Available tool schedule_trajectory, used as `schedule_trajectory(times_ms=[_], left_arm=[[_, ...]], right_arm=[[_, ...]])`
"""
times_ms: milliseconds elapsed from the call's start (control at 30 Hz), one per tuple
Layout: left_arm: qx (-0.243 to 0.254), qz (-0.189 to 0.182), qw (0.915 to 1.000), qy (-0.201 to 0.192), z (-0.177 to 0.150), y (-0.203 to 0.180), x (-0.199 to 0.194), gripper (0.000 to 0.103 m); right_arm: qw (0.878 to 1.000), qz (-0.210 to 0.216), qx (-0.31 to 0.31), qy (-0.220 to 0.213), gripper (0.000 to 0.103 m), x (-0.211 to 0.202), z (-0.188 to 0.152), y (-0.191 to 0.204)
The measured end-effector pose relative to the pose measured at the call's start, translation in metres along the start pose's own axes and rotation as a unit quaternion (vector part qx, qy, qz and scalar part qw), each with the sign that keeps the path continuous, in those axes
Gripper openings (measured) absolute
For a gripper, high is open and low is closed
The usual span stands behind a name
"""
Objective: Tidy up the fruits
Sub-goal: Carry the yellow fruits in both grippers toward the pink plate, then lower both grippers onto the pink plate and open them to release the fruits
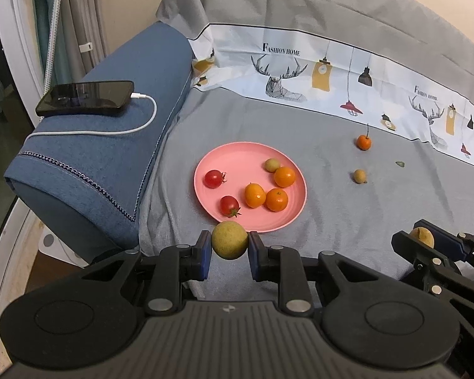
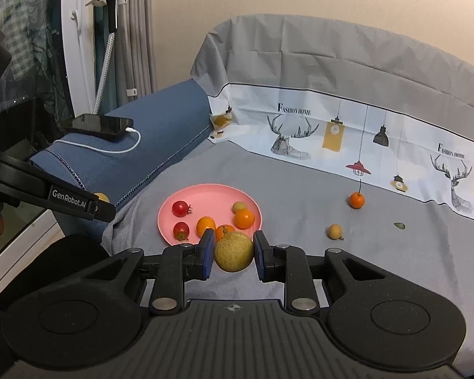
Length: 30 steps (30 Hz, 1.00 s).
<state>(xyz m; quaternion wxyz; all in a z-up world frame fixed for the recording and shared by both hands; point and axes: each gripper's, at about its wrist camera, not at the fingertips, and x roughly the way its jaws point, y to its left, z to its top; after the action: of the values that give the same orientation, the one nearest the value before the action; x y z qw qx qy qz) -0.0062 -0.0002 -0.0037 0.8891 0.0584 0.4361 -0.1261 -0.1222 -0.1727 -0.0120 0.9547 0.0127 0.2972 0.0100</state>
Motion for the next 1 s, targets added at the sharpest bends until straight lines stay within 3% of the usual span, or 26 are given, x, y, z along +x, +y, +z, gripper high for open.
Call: schedule_trajectory(times_ms=[300, 1000], left_arm=[[-0.016, 0.008, 0.9996, 0.022, 0.019, 0.017, 0.034, 0.027], [0.0, 0.028, 0.9958, 0.087, 0.069, 0.024, 0.168, 0.027]], right_arm=[[1.0, 0.006, -0.007, 0.025, 0.027, 0.037, 0.011, 0.004], [0.995, 0.032, 0.004, 0.099, 0.027, 0.187, 0.029, -0.001]])
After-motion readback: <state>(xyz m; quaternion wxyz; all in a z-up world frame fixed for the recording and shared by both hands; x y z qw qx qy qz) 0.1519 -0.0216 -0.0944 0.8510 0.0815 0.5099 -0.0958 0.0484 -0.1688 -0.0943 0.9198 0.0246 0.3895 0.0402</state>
